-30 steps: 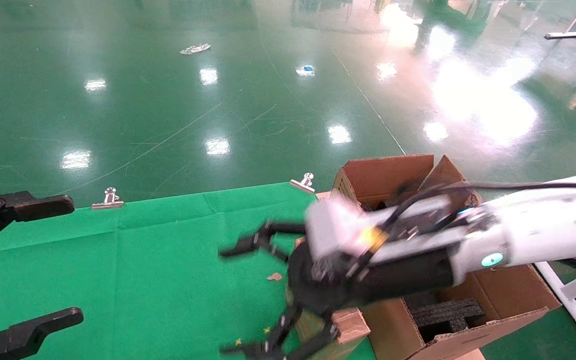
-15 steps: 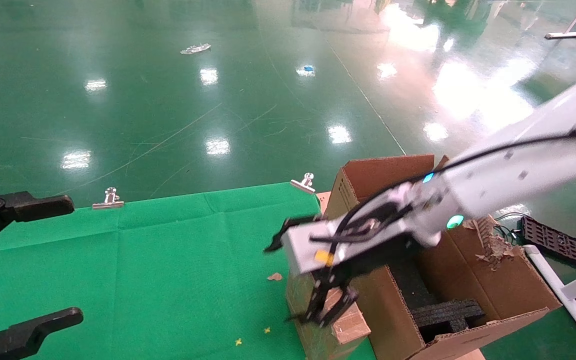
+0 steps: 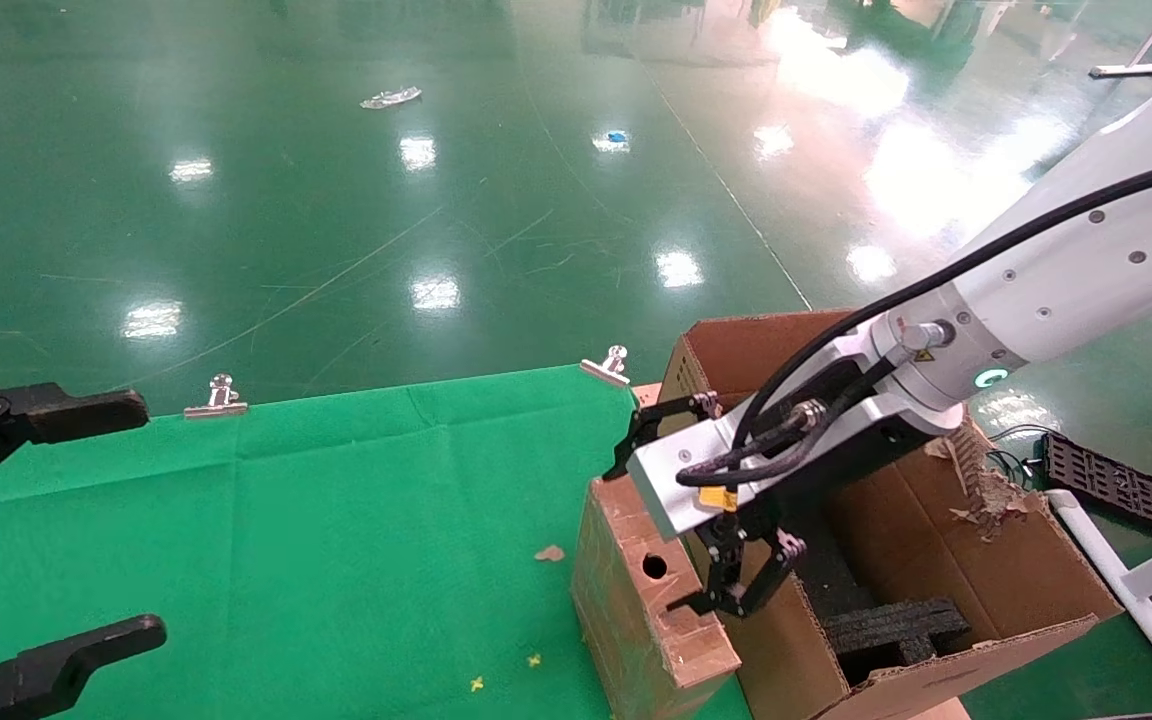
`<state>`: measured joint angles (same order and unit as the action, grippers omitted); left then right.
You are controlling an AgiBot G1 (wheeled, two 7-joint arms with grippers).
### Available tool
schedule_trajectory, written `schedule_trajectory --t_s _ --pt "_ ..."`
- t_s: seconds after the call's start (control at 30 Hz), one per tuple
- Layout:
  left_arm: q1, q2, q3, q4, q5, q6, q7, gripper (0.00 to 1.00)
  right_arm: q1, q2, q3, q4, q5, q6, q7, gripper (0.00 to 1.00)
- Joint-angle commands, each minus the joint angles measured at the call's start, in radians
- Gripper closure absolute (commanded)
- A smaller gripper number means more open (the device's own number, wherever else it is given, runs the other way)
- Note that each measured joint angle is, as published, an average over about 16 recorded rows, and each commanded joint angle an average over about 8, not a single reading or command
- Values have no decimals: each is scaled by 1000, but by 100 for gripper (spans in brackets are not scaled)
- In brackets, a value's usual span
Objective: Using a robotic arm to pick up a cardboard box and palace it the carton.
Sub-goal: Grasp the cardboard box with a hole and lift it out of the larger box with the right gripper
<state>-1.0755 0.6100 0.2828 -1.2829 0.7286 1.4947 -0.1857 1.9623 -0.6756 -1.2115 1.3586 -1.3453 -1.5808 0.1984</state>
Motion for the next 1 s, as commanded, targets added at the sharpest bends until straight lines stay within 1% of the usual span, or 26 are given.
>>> schedule_trajectory --t_s 0.03,0.23,0.4,0.5,0.57,0.6,0.67,0.77,0.83,0.9,1.0 --pt "0 0 0 0 0 0 0 0 27 1 -47 -1 31 3 -9 0" --pt "0 0 1 0 0 0 0 0 87 -18 -153 -1 42 10 -3 0" --pt "0 0 1 0 -1 0 0 0 125 -28 -219 -2 49 18 16 0" --pt "0 0 1 0 -1 -1 1 0 152 -27 -240 -4 57 28 50 0" --pt "0 -1 1 0 -1 -1 1 0 173 -29 -251 -6 50 37 91 0" --pt "0 -1 1 0 -1 -1 1 0 183 -31 -256 -8 41 42 122 0" --pt "0 -1 2 0 -1 -1 1 0 204 -43 -272 -13 7 48 213 0" --pt "0 -1 2 0 -1 -1 1 0 226 -71 -302 -24 -43 46 397 0" --pt "0 -1 2 0 -1 -1 1 0 234 -91 -321 -36 -58 39 526 0" --pt "0 -1 2 0 -1 -1 1 0 235 -104 -334 -55 -48 30 637 0" --pt "0 -1 2 0 -2 -1 1 0 229 -109 -343 -99 1 20 748 0"
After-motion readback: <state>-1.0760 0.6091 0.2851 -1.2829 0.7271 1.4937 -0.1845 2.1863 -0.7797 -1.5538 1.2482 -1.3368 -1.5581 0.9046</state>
